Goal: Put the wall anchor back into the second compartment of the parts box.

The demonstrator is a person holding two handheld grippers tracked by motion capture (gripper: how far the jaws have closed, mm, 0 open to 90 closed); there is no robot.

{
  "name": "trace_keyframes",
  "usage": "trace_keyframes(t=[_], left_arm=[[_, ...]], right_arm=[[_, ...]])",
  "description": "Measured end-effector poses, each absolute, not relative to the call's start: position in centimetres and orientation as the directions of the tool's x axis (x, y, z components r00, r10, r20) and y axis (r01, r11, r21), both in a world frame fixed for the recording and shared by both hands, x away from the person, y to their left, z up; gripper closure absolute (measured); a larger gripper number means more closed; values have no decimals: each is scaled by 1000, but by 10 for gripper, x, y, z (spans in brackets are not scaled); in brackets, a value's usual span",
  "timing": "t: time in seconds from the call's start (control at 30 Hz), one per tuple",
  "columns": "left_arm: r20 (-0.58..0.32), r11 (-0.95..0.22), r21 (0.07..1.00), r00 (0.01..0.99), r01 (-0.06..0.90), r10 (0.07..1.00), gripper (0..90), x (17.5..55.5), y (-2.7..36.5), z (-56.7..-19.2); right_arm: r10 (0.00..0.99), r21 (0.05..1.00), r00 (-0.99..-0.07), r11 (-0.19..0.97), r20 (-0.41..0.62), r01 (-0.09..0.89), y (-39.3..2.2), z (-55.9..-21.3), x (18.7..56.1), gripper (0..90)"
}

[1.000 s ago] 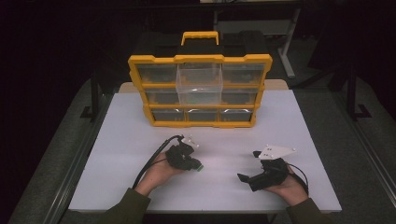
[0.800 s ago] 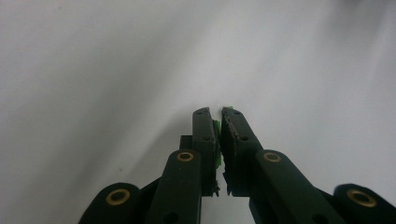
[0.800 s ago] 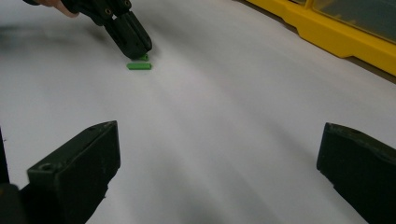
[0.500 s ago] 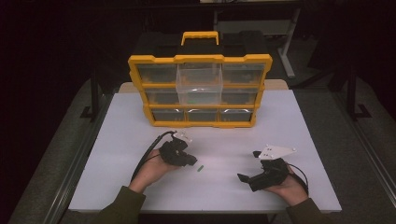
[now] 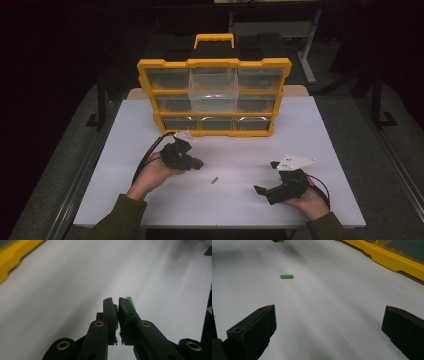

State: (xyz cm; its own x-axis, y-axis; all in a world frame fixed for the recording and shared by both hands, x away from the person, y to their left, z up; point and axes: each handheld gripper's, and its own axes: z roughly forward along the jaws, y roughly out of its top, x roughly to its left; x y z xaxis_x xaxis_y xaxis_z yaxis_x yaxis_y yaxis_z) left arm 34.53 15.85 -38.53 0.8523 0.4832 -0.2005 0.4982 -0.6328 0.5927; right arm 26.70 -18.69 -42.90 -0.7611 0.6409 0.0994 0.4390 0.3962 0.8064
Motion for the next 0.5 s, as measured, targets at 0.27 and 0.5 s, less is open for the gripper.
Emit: trace_keyframes(t=[0.27,0.5], left_arm=[[-189,-638,599,860,484,474,844,351,166,-359],[-176,-638,610,865,471,470,844,358,176,-333]], right_arm=[[641,809,-761,393,100,437,-188,-429,267,0],[642,811,-760,391,99,436,-188,-429,268,0]])
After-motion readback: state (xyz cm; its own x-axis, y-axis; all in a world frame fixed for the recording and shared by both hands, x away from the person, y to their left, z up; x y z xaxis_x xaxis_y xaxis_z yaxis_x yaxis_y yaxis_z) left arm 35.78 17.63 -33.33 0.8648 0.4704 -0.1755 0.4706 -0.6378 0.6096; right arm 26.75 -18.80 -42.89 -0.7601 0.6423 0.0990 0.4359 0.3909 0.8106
